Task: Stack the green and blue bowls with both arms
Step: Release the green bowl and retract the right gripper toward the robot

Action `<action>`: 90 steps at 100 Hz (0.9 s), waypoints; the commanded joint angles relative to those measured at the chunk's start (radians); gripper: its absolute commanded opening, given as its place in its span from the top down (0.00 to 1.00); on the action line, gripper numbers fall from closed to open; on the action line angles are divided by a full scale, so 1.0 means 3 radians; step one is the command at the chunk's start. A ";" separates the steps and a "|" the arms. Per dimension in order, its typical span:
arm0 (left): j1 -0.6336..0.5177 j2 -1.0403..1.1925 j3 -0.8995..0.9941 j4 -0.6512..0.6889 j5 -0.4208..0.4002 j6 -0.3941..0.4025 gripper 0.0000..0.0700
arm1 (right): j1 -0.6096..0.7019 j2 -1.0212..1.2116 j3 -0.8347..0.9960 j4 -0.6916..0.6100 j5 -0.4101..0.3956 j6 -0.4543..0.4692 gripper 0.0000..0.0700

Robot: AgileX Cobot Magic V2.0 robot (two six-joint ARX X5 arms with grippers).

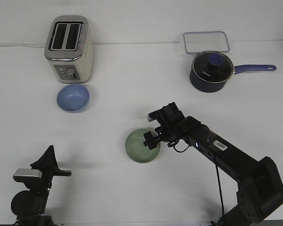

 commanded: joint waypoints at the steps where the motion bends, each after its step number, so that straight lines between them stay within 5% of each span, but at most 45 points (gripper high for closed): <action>1: 0.0000 -0.0004 -0.0062 0.0032 -0.0009 0.0018 0.98 | 0.0004 -0.0003 0.0064 0.0034 -0.0005 0.0029 0.21; 20: 0.0000 -0.0004 -0.0062 0.0032 -0.0009 0.0018 0.98 | -0.0168 -0.0437 0.0089 0.0053 0.0034 0.0005 0.21; 43: 0.0000 -0.0004 -0.0062 0.0032 -0.0009 0.0018 0.98 | -0.0656 -0.1287 0.0099 -0.0137 0.0575 -0.0275 0.21; 74: 0.0000 -0.0004 -0.0062 0.0032 -0.0009 0.0018 0.98 | -0.1254 -0.1996 -0.0050 -0.0135 0.0646 -0.0635 0.21; 90: 0.0000 -0.0004 -0.0062 0.0032 -0.0009 0.0018 0.98 | -0.1417 -0.2317 -0.0688 0.0291 0.0646 -0.0650 0.21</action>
